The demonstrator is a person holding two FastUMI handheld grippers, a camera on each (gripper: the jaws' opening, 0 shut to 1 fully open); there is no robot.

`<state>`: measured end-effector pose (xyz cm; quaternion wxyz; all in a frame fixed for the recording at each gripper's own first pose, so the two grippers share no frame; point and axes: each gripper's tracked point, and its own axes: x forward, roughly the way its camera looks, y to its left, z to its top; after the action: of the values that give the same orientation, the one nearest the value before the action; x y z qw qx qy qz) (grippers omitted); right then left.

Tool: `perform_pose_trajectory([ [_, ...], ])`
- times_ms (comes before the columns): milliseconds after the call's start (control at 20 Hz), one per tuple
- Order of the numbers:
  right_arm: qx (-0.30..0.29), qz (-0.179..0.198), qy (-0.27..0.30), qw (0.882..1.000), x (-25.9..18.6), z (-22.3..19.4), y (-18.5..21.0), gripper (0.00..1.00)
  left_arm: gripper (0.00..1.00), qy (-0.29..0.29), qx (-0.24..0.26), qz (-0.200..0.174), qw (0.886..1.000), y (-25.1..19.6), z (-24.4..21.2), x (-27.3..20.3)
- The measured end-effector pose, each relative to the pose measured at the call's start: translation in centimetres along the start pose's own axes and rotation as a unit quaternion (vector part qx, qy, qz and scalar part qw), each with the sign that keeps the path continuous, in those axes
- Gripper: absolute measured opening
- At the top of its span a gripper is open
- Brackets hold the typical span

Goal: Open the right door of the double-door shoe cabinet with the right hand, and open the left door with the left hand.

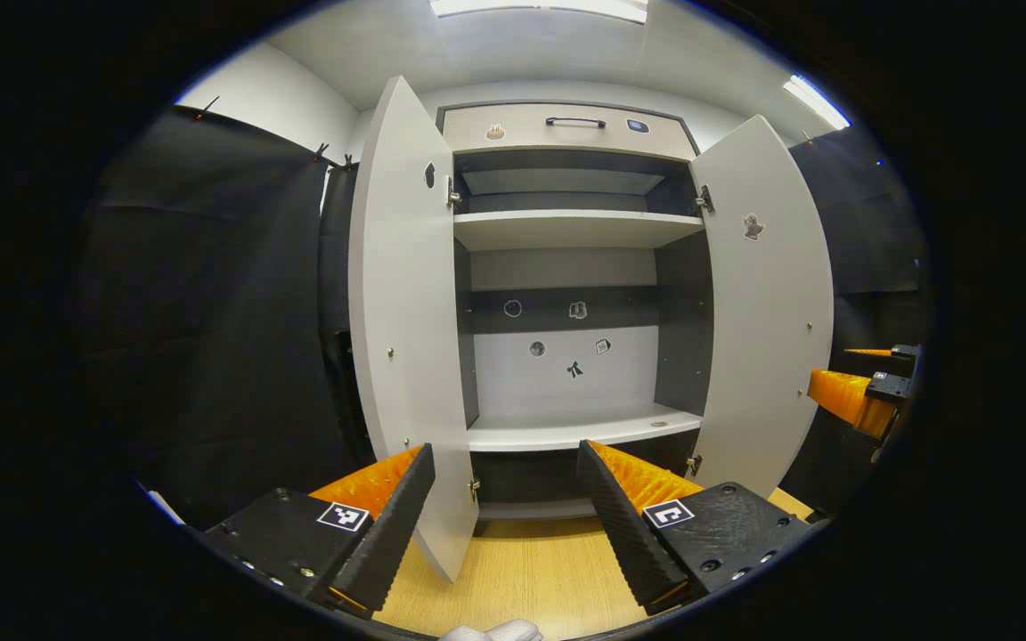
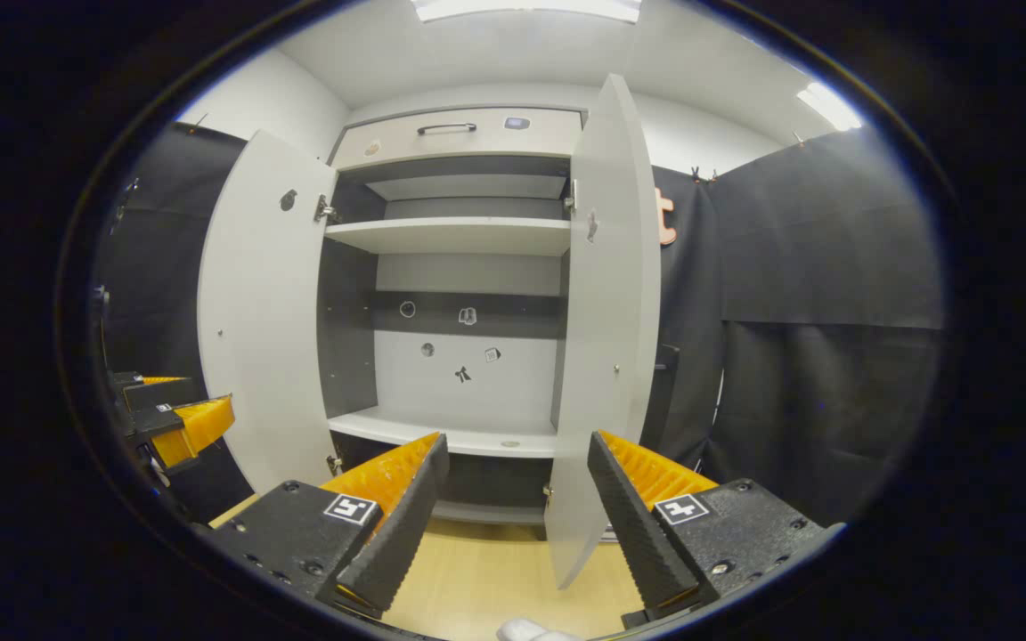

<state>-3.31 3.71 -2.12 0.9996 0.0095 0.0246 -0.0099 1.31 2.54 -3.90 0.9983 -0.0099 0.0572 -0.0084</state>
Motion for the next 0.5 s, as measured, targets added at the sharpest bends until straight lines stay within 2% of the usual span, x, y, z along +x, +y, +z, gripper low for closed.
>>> perform_pose_trajectory([
  [500, -0.001, 0.000, -0.004, 1.000, 0.13, 0.30, 1.08, 0.98, 0.96, -0.003, 0.007, -0.004, 1.000, 0.86, 0.38, 0.25],
])
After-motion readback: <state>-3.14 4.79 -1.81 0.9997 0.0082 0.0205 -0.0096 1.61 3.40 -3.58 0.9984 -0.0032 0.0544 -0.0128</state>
